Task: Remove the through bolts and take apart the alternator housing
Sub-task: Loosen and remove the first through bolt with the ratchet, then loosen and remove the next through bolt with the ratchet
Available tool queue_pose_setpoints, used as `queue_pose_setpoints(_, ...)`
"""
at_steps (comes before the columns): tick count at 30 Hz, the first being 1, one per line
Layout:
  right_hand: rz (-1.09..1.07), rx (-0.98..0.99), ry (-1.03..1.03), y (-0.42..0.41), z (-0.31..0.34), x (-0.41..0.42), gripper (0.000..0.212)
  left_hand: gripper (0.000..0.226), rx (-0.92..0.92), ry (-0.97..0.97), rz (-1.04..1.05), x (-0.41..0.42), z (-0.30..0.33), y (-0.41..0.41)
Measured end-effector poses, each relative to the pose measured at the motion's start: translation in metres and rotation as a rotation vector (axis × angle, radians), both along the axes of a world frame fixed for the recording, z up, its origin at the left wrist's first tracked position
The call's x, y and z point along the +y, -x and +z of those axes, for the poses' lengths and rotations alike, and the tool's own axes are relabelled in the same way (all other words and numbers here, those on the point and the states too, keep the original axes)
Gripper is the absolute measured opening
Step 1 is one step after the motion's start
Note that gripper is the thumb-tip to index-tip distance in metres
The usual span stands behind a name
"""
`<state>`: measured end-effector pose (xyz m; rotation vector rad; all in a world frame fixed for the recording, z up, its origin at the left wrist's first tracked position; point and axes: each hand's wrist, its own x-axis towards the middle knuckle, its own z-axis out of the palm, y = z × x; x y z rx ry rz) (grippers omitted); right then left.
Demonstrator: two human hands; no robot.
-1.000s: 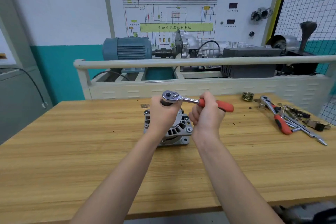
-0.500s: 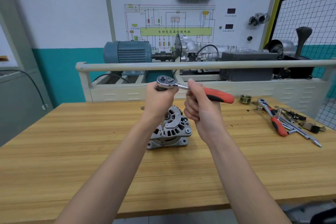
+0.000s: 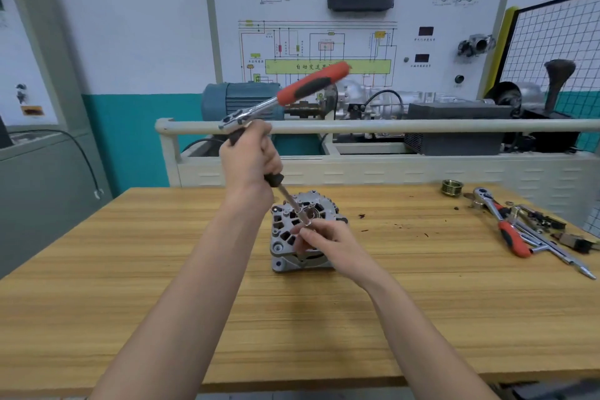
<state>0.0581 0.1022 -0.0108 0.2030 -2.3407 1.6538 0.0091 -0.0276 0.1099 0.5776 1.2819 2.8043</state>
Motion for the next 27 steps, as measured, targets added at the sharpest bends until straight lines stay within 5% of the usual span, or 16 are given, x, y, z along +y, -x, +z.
queue_pose_setpoints(7,-0.124,0.113,0.145,-0.001,-0.013,0.001,0.020,0.045,-0.324,-0.190,-0.027,-0.016,-0.026,0.022)
queue_pose_setpoints(17,-0.377,0.059,-0.056,-0.001,-0.023,0.000,0.023,0.025,-0.364,-0.326,-0.130,-0.021,-0.071,0.032)
queue_pose_setpoints(27,-0.471,0.210,-0.385,-0.007,-0.036,-0.009,0.016,0.028,-0.509,-0.348,0.111,-0.015,-0.079,0.038)
